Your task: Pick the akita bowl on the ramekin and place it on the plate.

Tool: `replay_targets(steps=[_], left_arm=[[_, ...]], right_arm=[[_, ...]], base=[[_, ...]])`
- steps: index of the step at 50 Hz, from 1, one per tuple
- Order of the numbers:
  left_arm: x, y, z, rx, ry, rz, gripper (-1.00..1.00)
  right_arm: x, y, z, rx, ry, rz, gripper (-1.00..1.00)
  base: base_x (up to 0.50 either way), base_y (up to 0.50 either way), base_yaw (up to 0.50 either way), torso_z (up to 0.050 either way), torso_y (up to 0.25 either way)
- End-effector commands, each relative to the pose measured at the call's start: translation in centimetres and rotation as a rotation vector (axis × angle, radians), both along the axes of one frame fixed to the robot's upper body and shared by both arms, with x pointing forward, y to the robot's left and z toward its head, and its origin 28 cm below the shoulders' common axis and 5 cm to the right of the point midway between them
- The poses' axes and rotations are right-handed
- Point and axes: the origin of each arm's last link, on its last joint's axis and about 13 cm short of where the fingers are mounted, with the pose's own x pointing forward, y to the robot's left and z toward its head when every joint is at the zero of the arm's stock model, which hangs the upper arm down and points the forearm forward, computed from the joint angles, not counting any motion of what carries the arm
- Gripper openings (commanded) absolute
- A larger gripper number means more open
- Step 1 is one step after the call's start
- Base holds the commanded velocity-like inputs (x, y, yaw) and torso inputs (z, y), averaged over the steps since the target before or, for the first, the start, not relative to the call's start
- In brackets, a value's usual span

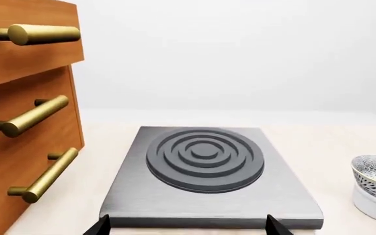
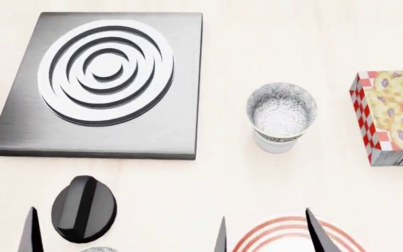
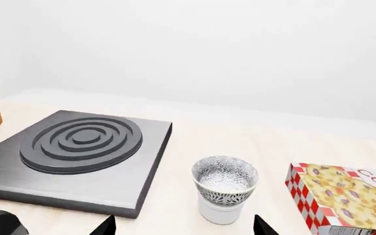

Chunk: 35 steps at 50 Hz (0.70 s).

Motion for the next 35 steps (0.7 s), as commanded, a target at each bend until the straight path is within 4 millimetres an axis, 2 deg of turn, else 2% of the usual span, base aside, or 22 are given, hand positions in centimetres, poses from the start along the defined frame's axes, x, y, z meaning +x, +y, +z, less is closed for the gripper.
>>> replay_targets(steps=[1,2,3,4,5,6,8,12,15,19,23,30,35], left_arm=[[0.1,0.1,-0.2,0.024,0.004,0.004,1.0],[0.1,0.1,-0.1,0.024,0.003,0.004,1.0],[0.1,0.1,-0.1,0.024,0.002,0.006,1.0],[0.2,0.1,-0.2,0.019,0.005,0.008,1.0],[0.2,0.1,-0.2,0.02,0.005,0.008,1.0],[0.2,0.1,-0.2,0.023,0.007,0.009,1.0],[0.2,-0.1,-0.3,0.022,0.013,0.003,1.0],[0.2,-0.1,-0.5,0.022,0.033,-0.005,1.0],[0.2,-0.1,-0.4,0.023,0.032,-0.007,1.0],[0.3,-0.2,-0.5,0.016,0.034,-0.01,1.0],[0.2,-0.2,-0.5,0.002,0.027,-0.024,1.0],[0.3,-0.1,-0.5,-0.002,0.031,-0.02,1.0],[0.3,-0.1,-0.5,-0.001,0.031,-0.019,1.0]], right_arm=[[1.1,-0.6,4.9,-0.217,-0.159,0.119,1.0],[1.2,-0.3,5.7,-0.26,-0.185,0.188,1.0],[1.0,-0.8,6.0,-0.332,-0.149,0.198,1.0],[0.7,-2.0,5.9,-0.444,-0.058,0.137,1.0],[0.2,-1.6,5.9,-0.452,0.008,0.159,1.0],[0.5,-1.7,7.5,-0.467,0.014,0.178,1.0],[1.8,-2.2,10.4,-0.562,-0.007,0.204,1.0],[3.8,-2.7,11.9,-0.71,0.142,0.336,1.0],[5.8,-3.3,12.9,-0.848,0.248,0.336,1.0],[7.1,-3.5,13.7,-0.971,0.332,0.331,1.0],[8.6,-3.8,15.5,-1.064,0.411,0.337,1.0],[10.6,-4.7,15.4,-1.177,0.518,0.325,1.0],[11.2,-5.4,15.1,-1.182,0.547,0.314,1.0]], base=[[0.0,0.0,0.0,0.0,0.0],[0.0,0.0,0.0,0.0,0.0],[0.0,0.0,0.0,0.0,0.0],[0.0,0.0,0.0,0.0,0.0],[0.0,0.0,0.0,0.0,0.0],[0.0,0.0,0.0,0.0,0.0],[0.0,0.0,0.0,0.0,0.0],[0.0,0.0,0.0,0.0,0.0],[0.0,0.0,0.0,0.0,0.0],[0.0,0.0,0.0,0.0,0.0],[0.0,0.0,0.0,0.0,0.0],[0.0,0.0,0.0,0.0,0.0],[0.0,0.0,0.0,0.0,0.0]])
